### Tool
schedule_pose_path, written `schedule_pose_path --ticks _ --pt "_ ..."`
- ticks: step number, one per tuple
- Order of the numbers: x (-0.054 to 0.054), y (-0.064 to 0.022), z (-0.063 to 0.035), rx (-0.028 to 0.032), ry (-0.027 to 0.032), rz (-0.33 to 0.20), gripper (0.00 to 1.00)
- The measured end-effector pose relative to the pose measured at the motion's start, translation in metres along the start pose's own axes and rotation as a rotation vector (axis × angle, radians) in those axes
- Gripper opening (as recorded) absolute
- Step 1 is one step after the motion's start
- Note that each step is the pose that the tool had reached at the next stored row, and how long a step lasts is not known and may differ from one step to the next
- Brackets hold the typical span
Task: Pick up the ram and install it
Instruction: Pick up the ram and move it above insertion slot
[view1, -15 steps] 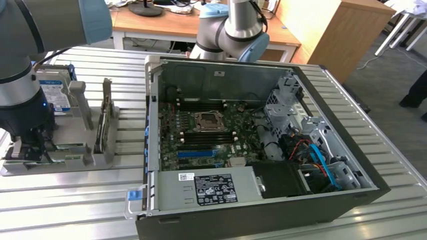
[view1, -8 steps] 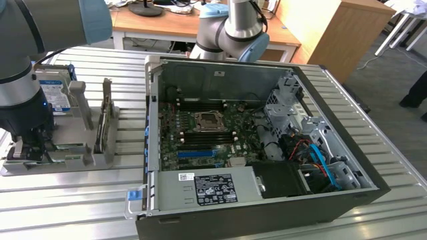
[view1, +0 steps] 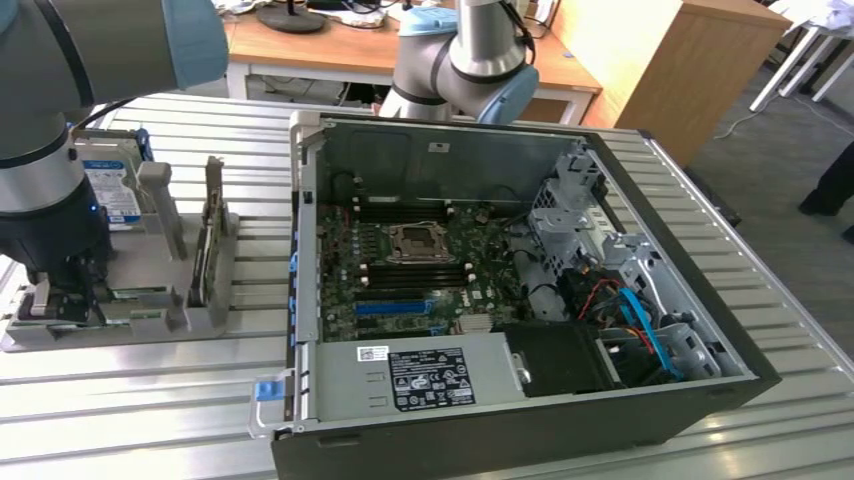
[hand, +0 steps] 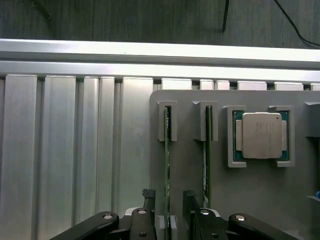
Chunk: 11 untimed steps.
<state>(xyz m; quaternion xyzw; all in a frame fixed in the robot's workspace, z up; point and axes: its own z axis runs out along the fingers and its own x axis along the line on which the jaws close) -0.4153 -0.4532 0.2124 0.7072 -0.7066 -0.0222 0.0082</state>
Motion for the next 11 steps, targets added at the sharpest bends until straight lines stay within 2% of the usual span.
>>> schedule_pose_path --ticks 7,11 --pt "0.0 -0.0055 -0.0002 -0.0001 0.0 -0.003 0.36" --pt "0.0 -0.0058 -0.0002 -0.0001 -0.0001 -0.003 0.36"
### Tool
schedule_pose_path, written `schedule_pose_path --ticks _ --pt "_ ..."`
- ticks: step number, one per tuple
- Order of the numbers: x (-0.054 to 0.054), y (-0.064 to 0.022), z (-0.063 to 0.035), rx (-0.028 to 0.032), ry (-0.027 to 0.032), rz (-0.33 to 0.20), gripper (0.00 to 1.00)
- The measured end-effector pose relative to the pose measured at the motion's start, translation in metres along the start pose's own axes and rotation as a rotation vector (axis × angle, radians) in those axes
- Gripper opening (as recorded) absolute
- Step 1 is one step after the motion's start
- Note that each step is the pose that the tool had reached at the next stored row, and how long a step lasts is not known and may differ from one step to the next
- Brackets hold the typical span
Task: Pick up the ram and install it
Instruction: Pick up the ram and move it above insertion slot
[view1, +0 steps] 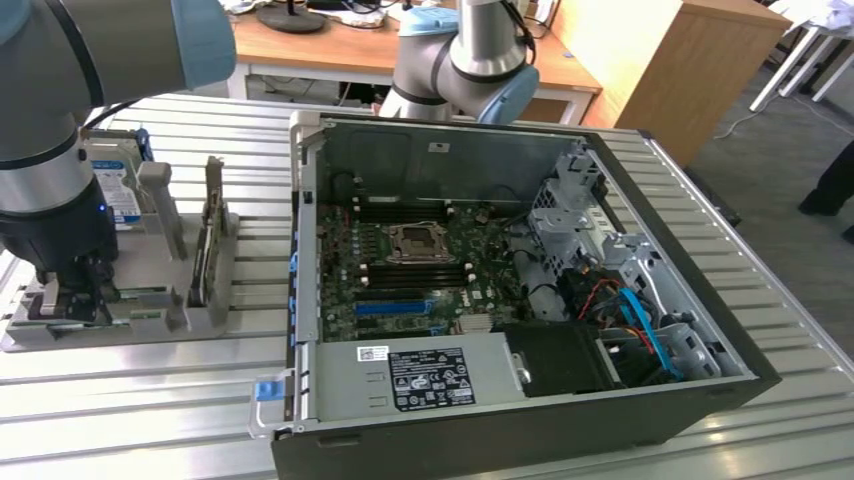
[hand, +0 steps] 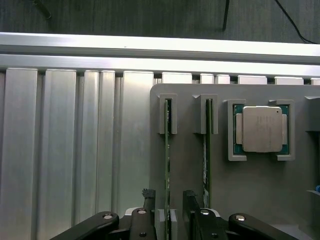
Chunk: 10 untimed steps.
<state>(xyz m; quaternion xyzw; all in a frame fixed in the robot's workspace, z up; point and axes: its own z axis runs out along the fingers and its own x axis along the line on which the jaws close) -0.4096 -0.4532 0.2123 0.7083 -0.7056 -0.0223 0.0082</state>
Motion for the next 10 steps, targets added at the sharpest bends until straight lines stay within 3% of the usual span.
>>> schedule_pose_path --ticks 10 --pt "0.0001 -0.001 0.0067 0.0 0.0 0.0 0.36"
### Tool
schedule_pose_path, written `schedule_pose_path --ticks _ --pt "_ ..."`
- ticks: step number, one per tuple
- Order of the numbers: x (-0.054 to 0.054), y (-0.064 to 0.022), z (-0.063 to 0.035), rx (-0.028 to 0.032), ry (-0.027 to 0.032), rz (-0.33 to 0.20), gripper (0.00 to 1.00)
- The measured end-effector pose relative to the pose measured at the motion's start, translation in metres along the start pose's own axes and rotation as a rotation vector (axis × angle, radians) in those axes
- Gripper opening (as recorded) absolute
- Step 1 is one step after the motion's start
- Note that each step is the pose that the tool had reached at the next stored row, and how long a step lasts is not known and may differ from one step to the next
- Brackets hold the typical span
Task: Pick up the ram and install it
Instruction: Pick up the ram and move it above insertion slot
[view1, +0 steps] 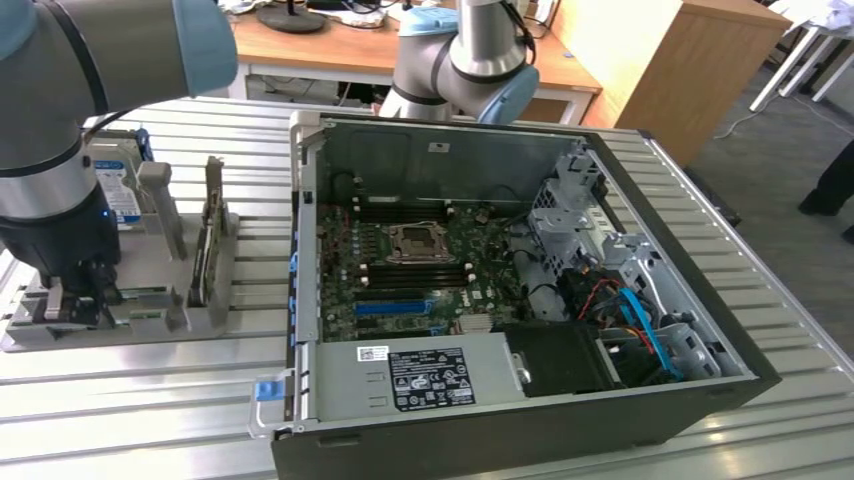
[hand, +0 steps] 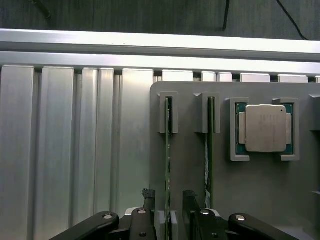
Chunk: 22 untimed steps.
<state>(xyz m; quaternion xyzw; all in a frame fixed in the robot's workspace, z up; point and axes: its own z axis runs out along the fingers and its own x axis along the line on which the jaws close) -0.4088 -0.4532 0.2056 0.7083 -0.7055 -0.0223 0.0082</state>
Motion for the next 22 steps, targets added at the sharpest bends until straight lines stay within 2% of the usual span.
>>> schedule_pose_path --ticks 15,17,18,22 --pt "0.0002 -0.0004 0.0071 -0.0002 0.0002 0.0 0.36" --pt "0.0002 -0.0004 0.0073 -0.0002 0.0002 0.0 0.34" --pt "0.0002 -0.0004 0.0073 -0.0002 0.0001 0.0 0.27" --pt "0.0004 -0.0046 0.0072 0.0 0.0 0.0 0.27"
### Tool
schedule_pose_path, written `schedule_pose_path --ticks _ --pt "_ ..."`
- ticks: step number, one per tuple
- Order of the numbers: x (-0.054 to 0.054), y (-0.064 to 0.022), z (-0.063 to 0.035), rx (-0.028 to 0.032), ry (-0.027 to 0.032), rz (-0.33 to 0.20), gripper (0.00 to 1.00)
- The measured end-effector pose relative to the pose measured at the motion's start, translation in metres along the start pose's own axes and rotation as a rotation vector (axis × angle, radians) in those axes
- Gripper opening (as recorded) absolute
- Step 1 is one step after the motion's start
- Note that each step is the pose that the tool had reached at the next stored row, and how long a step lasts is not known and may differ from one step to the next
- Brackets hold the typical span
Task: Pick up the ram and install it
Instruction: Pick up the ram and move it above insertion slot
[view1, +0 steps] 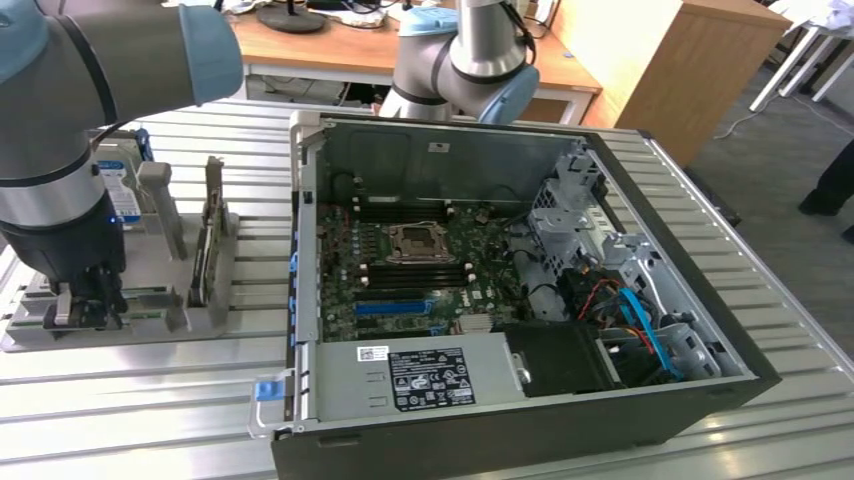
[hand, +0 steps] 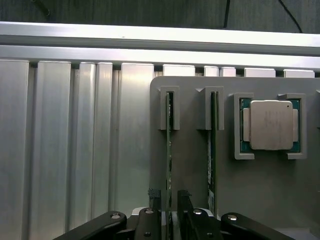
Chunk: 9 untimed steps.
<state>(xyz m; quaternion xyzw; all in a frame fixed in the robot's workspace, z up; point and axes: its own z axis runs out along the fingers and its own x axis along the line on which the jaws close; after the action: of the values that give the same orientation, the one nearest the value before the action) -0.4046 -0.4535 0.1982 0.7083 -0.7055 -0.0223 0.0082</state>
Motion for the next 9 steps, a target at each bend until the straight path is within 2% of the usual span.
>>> schedule_pose_path --ticks 9 --pt "0.0005 -0.0007 -0.0007 0.0002 -0.0002 0.0 0.27"
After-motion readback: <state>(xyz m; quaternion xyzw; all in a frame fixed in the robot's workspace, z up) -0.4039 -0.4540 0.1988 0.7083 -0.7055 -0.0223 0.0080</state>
